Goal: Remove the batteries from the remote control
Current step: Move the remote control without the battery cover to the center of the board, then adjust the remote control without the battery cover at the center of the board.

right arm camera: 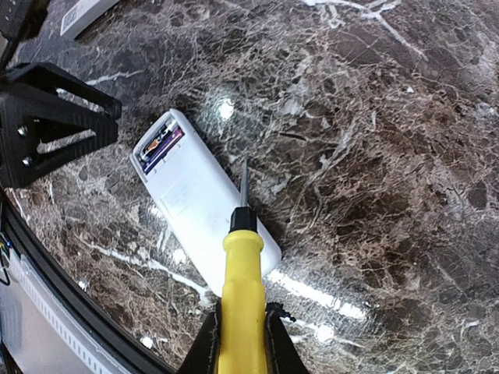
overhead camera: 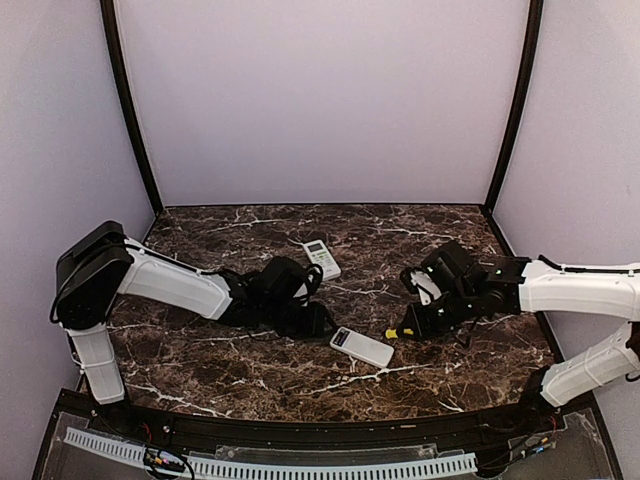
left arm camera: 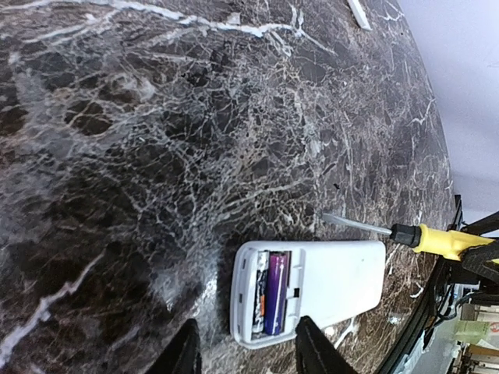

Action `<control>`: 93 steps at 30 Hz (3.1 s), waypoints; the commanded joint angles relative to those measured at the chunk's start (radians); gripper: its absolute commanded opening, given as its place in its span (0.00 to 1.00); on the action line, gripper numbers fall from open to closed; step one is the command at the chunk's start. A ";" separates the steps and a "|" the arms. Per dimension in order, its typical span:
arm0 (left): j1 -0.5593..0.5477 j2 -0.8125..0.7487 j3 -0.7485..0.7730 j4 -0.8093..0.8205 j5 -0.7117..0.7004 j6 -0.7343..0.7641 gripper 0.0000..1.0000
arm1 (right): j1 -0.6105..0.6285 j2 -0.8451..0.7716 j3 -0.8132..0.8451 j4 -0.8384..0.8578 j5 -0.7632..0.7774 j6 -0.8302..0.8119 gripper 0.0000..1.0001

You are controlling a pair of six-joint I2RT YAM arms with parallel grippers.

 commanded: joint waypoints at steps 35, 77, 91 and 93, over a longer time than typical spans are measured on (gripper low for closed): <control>-0.043 0.014 0.017 -0.025 0.044 -0.091 0.42 | 0.092 0.044 0.175 -0.133 0.032 0.010 0.00; -0.330 0.147 0.241 -0.597 -0.348 0.281 0.59 | 0.044 -0.115 0.140 -0.169 0.119 -0.003 0.00; -0.236 0.090 0.281 -0.645 -0.037 0.799 0.39 | 0.048 -0.217 0.051 -0.246 -0.053 -0.013 0.00; -0.222 0.089 0.271 -0.642 -0.037 0.873 0.38 | 0.052 -0.229 0.039 -0.255 -0.066 -0.009 0.00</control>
